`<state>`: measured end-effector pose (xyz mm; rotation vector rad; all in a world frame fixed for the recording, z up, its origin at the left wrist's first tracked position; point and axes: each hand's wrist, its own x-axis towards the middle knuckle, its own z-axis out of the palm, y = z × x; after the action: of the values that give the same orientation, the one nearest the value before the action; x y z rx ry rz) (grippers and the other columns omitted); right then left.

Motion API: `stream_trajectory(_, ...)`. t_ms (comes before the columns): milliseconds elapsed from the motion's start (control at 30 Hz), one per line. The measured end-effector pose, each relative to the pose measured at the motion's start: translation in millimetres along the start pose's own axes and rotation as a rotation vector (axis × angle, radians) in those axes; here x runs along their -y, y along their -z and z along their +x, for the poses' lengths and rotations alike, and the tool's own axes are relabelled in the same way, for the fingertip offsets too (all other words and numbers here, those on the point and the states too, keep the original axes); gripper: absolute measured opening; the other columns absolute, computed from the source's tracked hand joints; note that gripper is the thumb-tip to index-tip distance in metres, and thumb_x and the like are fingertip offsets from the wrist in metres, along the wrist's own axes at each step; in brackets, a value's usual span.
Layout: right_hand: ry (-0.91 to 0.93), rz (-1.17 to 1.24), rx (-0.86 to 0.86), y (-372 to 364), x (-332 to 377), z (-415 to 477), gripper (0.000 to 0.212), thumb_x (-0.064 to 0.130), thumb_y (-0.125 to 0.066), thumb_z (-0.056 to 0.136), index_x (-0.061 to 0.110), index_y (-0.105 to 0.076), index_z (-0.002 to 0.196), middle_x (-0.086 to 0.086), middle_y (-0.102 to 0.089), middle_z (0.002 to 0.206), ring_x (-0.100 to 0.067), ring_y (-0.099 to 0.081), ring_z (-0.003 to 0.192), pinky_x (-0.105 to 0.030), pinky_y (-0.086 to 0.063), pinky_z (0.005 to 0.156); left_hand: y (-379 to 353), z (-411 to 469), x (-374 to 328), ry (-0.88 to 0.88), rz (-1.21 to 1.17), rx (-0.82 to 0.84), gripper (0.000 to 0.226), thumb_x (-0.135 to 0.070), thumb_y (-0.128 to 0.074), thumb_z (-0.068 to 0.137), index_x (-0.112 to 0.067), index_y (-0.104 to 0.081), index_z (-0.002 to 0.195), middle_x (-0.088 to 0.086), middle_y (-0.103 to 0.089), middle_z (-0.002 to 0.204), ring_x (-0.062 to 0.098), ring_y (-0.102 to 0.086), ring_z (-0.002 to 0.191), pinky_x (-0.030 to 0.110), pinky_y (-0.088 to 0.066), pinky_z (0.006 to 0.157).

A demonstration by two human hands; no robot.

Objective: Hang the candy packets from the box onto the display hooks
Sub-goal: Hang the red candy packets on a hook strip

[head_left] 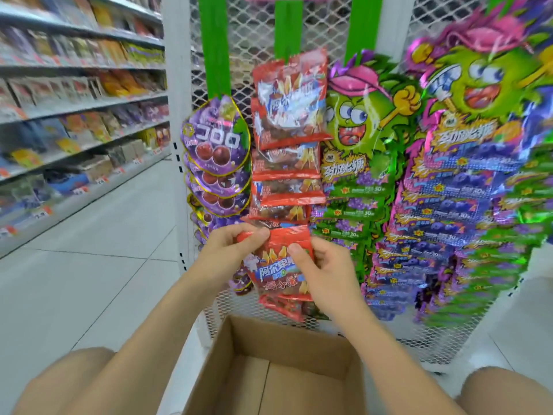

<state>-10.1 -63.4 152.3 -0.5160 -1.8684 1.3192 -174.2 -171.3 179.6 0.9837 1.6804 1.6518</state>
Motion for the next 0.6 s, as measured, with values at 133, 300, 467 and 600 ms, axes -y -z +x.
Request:
stream_trajectory(133, 0.166, -0.005, -0.144, 12, 59, 41, 0.014, 0.028, -0.063, 0.105, 0.026, -0.076, 0.101, -0.007, -0.077, 0.090, -0.039, -0.069, 0.086, -0.060, -0.059, 0.072, -5, 25, -76, -0.298, 0.126, -0.106, 0.024, -0.036, -0.072, 0.100, -0.014, -0.078, 0.091, 0.000, -0.077, 0.090, 0.013, -0.068, 0.085, 0.033, -0.054, 0.086)
stream_trajectory(300, 0.354, -0.152, -0.403, 34, 133, 98, 0.021, 0.030, -0.065, 0.097, 0.013, -0.070, 0.085, -0.006, -0.070, 0.072, -0.028, -0.059, 0.062, -0.049, -0.052, 0.061, -19, 68, -170, -0.608, 0.352, -0.391, 0.023, -0.017, -0.056, 0.105, -0.021, -0.078, 0.110, -0.013, -0.075, 0.098, -0.004, -0.064, 0.086, 0.016, -0.047, 0.078)
stream_trajectory(467, 0.450, -0.233, -0.523, 43, 188, 157, 0.031, 0.033, -0.069, 0.090, 0.006, -0.073, 0.075, -0.001, -0.069, 0.061, -0.026, -0.058, 0.055, -0.043, -0.049, 0.055, -27, 103, -236, -0.585, 0.425, -0.390, 0.033, -0.016, -0.045, 0.105, -0.016, -0.071, 0.126, -0.009, -0.071, 0.114, -0.001, -0.066, 0.108, 0.022, -0.051, 0.098)
stream_trajectory(600, 0.387, -0.254, -0.493, 38, 213, 194, 0.030, 0.028, -0.070, 0.092, 0.011, -0.072, 0.067, 0.010, -0.055, 0.051, -0.007, -0.039, 0.046, -0.029, -0.037, 0.052, -27, 120, -261, -0.485, 0.368, -0.393, 0.032, -0.020, -0.040, 0.104, -0.016, -0.070, 0.113, 0.007, -0.073, 0.118, 0.028, -0.067, 0.110, 0.038, -0.052, 0.099)
